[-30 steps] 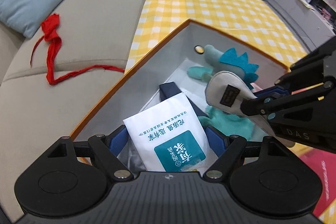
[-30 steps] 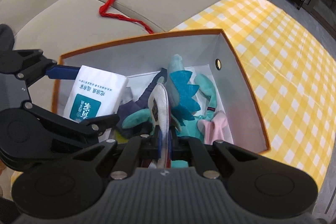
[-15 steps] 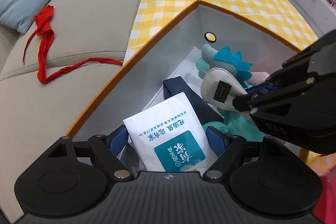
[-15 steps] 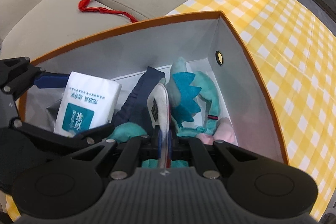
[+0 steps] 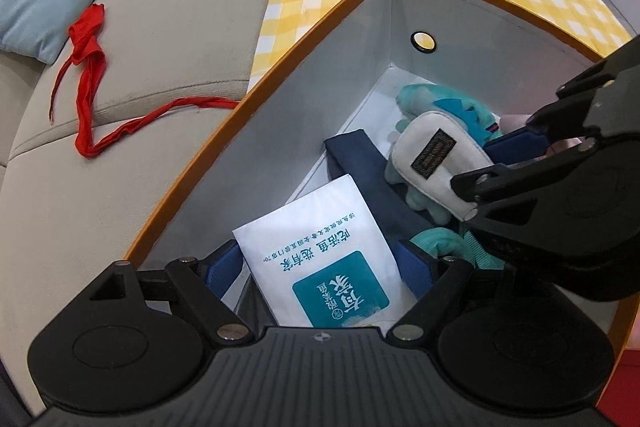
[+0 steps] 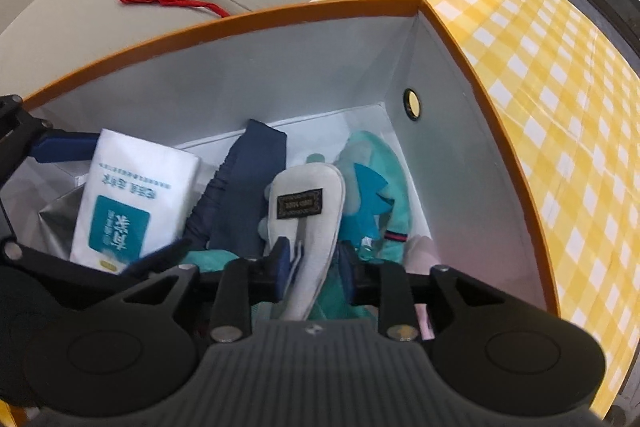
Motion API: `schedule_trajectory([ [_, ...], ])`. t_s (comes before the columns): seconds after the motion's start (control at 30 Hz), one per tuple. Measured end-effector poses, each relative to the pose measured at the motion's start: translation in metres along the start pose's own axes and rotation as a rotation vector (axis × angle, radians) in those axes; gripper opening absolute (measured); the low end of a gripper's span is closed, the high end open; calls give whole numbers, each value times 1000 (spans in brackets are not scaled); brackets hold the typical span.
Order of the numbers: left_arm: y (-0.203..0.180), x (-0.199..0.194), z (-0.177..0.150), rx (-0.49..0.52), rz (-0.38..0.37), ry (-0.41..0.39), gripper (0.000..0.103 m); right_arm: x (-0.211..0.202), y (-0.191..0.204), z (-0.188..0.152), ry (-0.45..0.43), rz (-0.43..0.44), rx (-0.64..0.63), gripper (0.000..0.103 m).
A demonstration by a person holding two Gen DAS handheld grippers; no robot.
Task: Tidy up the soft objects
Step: 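Lower both tools into the box and open them to release the items, then withdraw both tools from the box toward the pink ball and pink pouch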
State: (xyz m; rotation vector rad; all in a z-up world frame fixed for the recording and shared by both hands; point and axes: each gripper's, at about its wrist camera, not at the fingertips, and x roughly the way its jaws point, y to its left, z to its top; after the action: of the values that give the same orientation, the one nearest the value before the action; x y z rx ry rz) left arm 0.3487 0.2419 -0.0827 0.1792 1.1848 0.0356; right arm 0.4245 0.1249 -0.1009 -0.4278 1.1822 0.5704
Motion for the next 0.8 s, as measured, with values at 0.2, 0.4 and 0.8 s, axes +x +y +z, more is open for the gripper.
schedule_trajectory([
  [0.2, 2, -9, -3, -8, 8, 7, 100, -16, -5, -2, -22, -18, 15, 32],
  [0.4, 8, -29, -6, -47, -18, -10, 100, -41, -5, -6, -50, -35, 22, 35],
  [0.8, 0, -92, -14, -42, -3, -74, 100, -107, -5, -35, -99, -73, 36, 35],
])
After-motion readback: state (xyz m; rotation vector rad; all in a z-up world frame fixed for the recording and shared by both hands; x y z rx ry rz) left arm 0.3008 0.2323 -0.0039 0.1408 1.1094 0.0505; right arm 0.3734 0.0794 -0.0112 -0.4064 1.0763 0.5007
